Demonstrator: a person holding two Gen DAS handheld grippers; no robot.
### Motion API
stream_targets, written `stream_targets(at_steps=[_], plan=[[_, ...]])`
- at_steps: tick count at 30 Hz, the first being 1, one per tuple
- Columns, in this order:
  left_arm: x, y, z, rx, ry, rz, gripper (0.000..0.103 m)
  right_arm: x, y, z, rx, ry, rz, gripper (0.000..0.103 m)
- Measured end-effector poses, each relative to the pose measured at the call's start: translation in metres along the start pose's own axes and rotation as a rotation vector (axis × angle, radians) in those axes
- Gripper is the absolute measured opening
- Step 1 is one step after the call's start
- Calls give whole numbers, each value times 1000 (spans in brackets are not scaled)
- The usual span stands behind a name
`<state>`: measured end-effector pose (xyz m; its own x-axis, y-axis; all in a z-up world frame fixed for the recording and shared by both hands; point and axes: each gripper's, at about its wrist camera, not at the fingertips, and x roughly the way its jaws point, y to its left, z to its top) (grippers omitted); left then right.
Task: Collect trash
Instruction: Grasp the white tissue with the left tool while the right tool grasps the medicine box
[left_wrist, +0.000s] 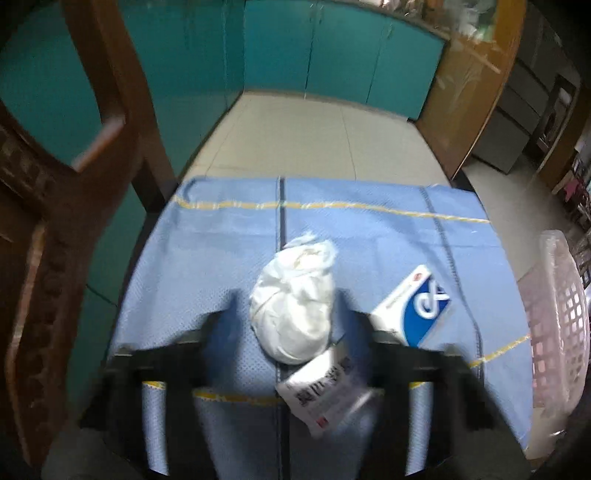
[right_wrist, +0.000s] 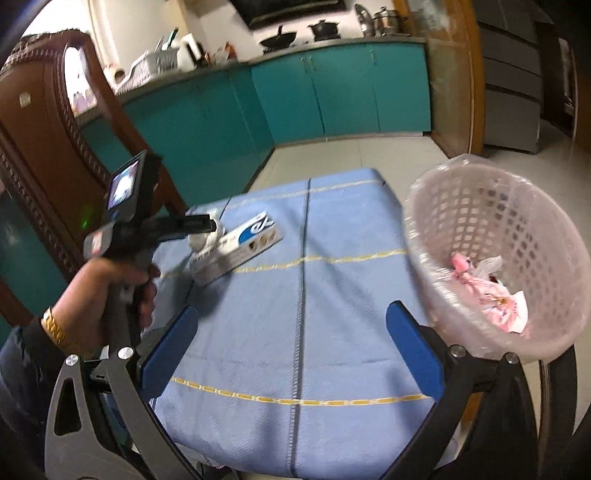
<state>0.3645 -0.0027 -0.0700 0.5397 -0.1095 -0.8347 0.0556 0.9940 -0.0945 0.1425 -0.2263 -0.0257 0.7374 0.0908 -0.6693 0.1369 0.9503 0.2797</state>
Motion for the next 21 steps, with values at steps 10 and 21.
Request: stream_targets(at_steps=[10,21], plan=[[-161,15,-26,-33,-392,-128,22,73,57,13,34,102,9,100],[-243,28,-146,-75,-687,-58,23,178,115,54,161,140,-227,94]])
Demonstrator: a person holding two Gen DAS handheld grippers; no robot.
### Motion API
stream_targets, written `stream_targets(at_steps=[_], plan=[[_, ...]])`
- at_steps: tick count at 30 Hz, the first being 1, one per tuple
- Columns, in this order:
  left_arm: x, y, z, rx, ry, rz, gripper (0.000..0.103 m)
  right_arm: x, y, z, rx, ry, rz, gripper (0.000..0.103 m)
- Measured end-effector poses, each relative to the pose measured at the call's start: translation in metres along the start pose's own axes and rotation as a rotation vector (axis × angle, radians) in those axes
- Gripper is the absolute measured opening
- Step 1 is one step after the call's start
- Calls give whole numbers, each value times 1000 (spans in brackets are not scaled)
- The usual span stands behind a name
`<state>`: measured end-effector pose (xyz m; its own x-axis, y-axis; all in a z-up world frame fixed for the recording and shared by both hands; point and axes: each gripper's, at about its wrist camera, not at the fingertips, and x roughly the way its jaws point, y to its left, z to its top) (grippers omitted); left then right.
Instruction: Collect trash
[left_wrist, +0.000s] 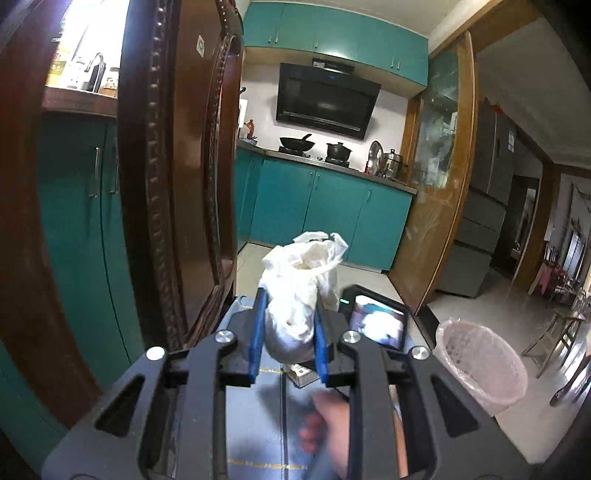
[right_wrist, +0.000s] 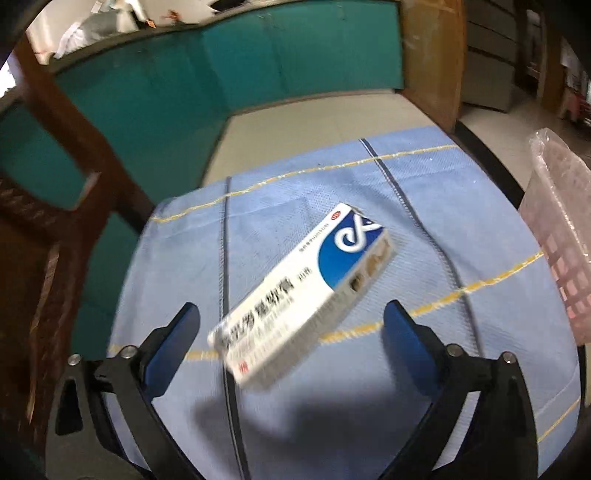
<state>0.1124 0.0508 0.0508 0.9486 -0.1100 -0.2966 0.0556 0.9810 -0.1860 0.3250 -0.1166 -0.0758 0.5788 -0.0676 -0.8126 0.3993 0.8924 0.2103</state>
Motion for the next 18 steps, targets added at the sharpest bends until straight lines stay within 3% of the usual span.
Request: stream_targets(at_steps=[2,3,5,6,7,8,10,18], plan=[[1,-2,-2,5,9,-4,23,17,9,3,-18,37,-49,82],[5,0,-3,1,24,-12,23,25,11,6,-25,46,-63,82],[7,3,-1,-6,47,-21,23,26,15,6,-76,18,-111,60],[11,3,-1,-11,63,-32,23,24,14,5,-87,10,-107,54],[12,1,1,-13,72,-36,23,22,11,5,-96,8,-96,38],[13,1,1,-13,80,-41,23,19,7,5,-122,16,-73,29],[15,-4,0,1,88,-53,24,14,-4,3,-149,33,-22,21],[29,-13,-10,39,205,-99,24,-88,-85,-27,-301,-78,208,20]])
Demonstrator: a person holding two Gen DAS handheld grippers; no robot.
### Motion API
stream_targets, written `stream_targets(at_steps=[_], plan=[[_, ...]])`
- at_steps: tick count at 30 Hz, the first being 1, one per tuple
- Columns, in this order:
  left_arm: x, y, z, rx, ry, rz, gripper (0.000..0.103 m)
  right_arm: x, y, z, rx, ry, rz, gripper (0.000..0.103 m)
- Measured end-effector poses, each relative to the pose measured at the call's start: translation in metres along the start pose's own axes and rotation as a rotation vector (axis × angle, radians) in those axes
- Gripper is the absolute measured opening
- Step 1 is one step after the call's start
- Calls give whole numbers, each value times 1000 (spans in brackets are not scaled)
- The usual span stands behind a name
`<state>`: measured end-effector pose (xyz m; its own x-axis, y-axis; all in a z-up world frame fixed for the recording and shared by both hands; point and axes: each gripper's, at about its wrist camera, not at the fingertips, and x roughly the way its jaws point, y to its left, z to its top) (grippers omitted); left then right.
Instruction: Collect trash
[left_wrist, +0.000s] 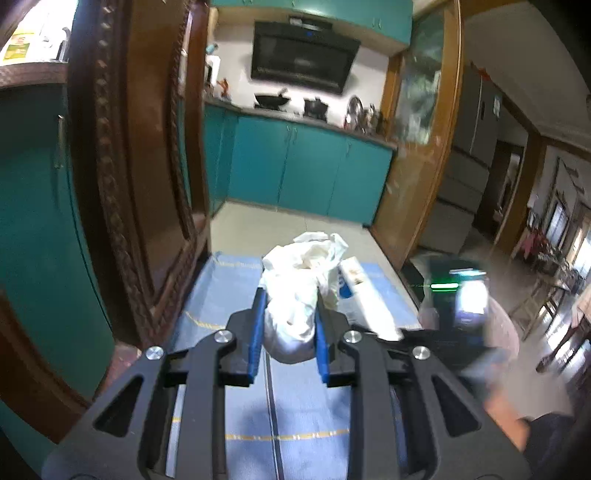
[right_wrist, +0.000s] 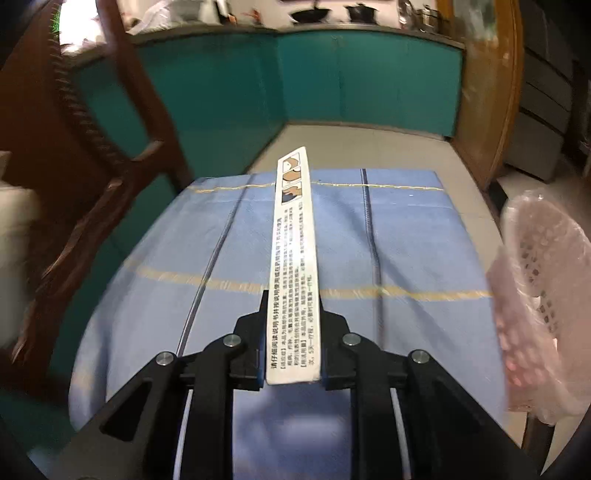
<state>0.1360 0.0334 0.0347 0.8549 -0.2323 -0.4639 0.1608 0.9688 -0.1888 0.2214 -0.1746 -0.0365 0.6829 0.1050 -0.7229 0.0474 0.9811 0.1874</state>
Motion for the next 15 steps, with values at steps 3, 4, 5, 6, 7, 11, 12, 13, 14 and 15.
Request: stream_targets(at_steps=[3,4,5,6,7,11,12,13,14,15], plan=[[9,-2,-3,1,42,0,24,-44,-16,-15,-43,-47,3,20],[12,-3,-5,2,58,5,24,-56,-20,-21,-56,-75,-1,20],[16,-5,-7,4,75,9,24,-63,-25,-26,-56,-95,-15,20],[20,-7,-8,7,89,12,24,-67,-28,-33,-41,-106,-16,20],[25,-9,-10,13,102,16,24,-72,-35,-36,-1,-110,-1,20],[35,-16,-16,21,131,32,24,-83,-43,-38,20,-140,-4,20],[38,-17,-16,24,136,36,24,-83,-43,-38,22,-138,4,20],[40,-19,-17,28,141,42,24,-81,-43,-37,21,-132,10,20],[40,-19,-19,32,142,46,24,-78,-43,-38,15,-117,14,20],[42,-21,-20,37,145,51,24,-78,-43,-40,12,-111,15,20]])
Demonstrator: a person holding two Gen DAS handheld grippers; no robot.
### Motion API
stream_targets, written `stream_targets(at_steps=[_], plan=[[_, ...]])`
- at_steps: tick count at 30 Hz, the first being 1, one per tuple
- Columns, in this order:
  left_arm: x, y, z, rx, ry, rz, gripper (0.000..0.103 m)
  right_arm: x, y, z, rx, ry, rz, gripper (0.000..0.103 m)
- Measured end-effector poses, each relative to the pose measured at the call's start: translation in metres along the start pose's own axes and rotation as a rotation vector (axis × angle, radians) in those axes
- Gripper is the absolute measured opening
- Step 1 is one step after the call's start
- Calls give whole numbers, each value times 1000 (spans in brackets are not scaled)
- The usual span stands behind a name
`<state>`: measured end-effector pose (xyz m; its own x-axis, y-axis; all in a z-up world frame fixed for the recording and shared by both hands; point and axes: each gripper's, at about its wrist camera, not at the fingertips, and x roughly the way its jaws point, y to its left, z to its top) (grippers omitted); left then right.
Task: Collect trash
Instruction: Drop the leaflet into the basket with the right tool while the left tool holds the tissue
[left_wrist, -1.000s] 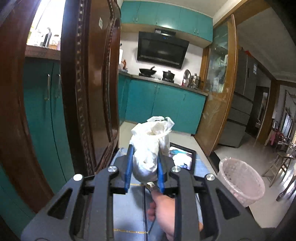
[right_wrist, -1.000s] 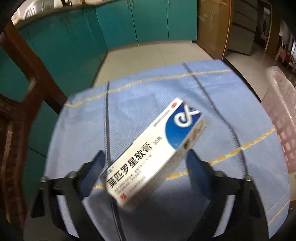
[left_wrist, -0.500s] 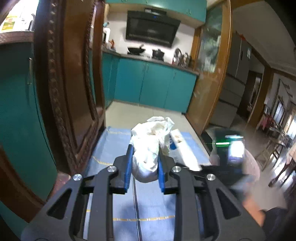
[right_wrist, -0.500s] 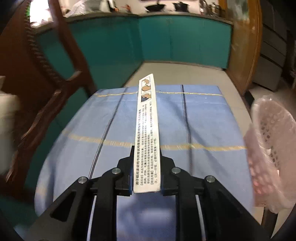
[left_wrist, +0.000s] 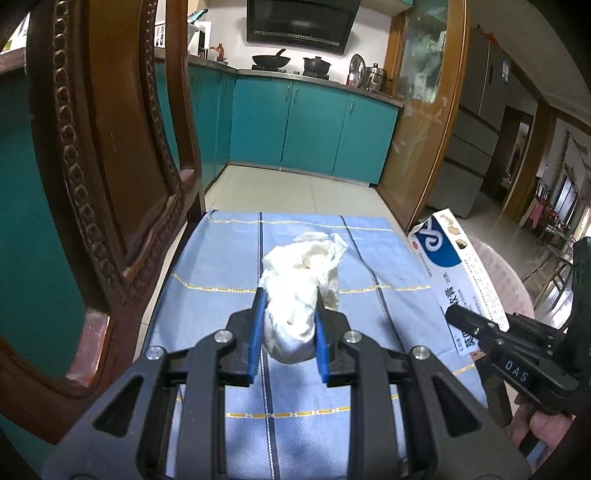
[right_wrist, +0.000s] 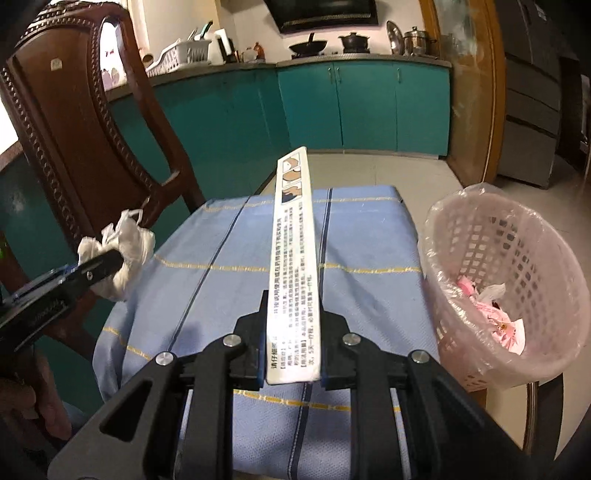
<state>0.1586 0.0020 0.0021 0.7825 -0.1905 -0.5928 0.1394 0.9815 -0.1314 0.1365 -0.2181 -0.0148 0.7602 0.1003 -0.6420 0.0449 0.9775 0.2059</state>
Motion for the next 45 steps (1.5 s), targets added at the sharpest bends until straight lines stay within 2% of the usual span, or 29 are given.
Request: stream_targets(at_steps=[21,22,24,27,28,30,31,32,34,37,41,45], plan=[[4,2,-4,4,7,15,24,1,7,-3,-20,20,10,20],[4,2,-4,5,6,15,24,-1,6,-2,-16,10,8,20],[3,1,-4,7,5,12,24,-15,-2,4,9,-65,-29,20],[3,1,-4,14,4,12,25,-44,-33,19,83,-244,-146,21],[3,1,-4,15,6,10,25,-50,-48,23,130,-278,-164,23],[4,-1,-5,20,13,6,25,-52,-82,28,220,-307,-228,59],[5,-2,-5,24,16,3,25,-50,-94,28,244,-293,-272,89],[6,-2,-5,29,19,-1,25,-50,-109,25,283,-282,-326,93],[6,-6,-6,42,21,-9,25,-58,-125,21,345,-288,-338,93],[8,-11,-8,56,32,-25,25,-85,-136,10,430,-384,-346,99],[17,-30,-12,91,76,-68,25,-111,-140,-5,535,-509,-332,100],[37,-74,0,115,145,-189,25,-121,-143,-10,572,-570,-325,100]])
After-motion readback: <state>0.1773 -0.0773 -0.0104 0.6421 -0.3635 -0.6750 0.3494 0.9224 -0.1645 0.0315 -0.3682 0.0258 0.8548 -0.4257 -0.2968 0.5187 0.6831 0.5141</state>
